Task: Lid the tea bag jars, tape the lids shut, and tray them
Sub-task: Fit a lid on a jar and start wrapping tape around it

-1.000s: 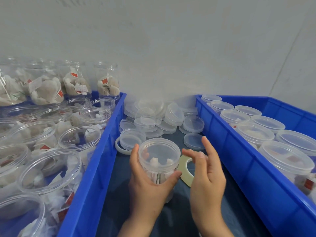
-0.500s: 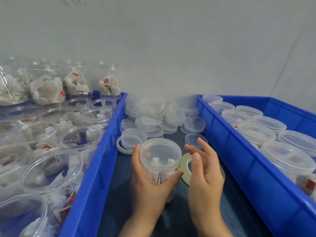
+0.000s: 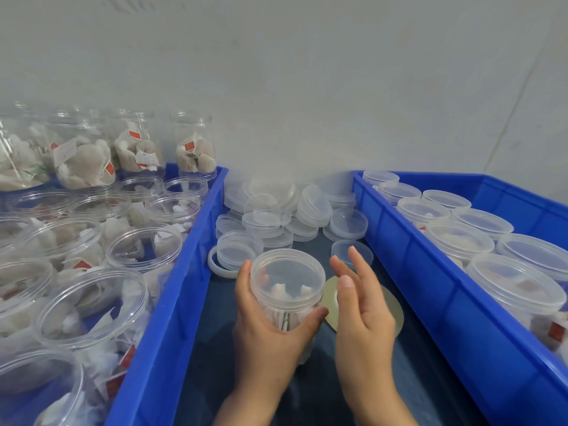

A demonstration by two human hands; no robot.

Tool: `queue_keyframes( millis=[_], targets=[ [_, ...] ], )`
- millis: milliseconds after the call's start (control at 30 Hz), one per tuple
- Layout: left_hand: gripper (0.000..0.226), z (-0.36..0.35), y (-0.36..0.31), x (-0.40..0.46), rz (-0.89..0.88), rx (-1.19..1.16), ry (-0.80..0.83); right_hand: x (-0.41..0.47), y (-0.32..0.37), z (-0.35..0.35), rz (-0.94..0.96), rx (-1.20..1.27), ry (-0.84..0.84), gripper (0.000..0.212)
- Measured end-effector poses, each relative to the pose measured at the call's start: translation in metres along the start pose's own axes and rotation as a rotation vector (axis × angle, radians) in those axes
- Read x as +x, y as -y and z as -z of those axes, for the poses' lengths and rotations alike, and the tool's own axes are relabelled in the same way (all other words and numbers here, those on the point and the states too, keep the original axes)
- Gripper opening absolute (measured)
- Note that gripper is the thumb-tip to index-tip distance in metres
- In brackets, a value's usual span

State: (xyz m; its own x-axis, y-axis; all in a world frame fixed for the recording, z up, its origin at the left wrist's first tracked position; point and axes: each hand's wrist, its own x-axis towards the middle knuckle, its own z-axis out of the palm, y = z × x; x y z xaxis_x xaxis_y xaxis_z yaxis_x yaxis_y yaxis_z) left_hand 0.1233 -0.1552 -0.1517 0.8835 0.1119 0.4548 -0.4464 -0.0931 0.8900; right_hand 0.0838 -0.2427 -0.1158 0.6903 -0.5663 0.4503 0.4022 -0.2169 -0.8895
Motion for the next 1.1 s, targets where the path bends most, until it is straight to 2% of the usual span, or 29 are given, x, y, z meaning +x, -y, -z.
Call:
queue_keyframes(
  millis=[67,133,233,300,433,533,600,667,800,933,1033,1100],
  targets=[
    [0.12,-0.0002,0.0013,-0.0003,0.004,0.025,0.001,-0.0015,-0.0006,-0.0014,-0.022,-0.003,0.03,0.034],
    [0.119,-0.0002,0.0028,-0.0006,0.011,0.028,0.007,-0.002,0.0,-0.0003,0.036,-0.035,-0.068,0.024],
    [0.115,0.0002,0.0028,-0.0003,0.018,0.013,0.012,0.0,-0.0002,0.0029,0.074,-0.044,-0.177,0.032],
    [0.116,0.0004,0.0013,-0.0003,0.018,0.006,0.004,-0.0002,-0.0005,0.0021,0.063,-0.064,-0.13,0.025],
    [0.116,-0.0005,-0.0006,-0.0004,0.01,0.011,-0.003,-0.003,-0.0011,-0.0024,-0.007,-0.069,0.007,0.036],
    [0.11,0.0001,-0.0004,-0.0011,0.03,0.009,0.007,-0.0023,0.0006,0.0013,0.042,-0.091,-0.129,0.022],
    [0.111,0.0006,-0.0008,-0.0012,0.038,0.01,0.009,-0.0004,0.0021,0.0037,0.043,-0.036,-0.209,0.021],
    [0.113,0.0005,-0.0011,-0.0009,0.041,0.011,0.01,0.0003,0.0033,0.0038,0.03,-0.036,-0.208,0.023],
    [0.11,-0.0003,-0.0015,-0.0008,0.039,0.009,0.014,-0.0002,0.0026,0.0014,0.0,-0.047,-0.092,0.029],
    [0.113,-0.0011,-0.0016,-0.0011,0.054,0.028,0.006,-0.0011,0.0006,-0.0001,-0.037,-0.027,0.116,0.035],
    [0.1,0.0003,-0.0039,-0.001,0.103,-0.011,0.027,-0.0053,-0.0005,-0.0022,-0.038,-0.095,0.322,0.061],
    [0.1,0.0017,-0.0059,-0.0002,0.123,-0.019,0.037,-0.0078,-0.0001,-0.0051,-0.047,-0.132,0.403,0.074]
  ],
)
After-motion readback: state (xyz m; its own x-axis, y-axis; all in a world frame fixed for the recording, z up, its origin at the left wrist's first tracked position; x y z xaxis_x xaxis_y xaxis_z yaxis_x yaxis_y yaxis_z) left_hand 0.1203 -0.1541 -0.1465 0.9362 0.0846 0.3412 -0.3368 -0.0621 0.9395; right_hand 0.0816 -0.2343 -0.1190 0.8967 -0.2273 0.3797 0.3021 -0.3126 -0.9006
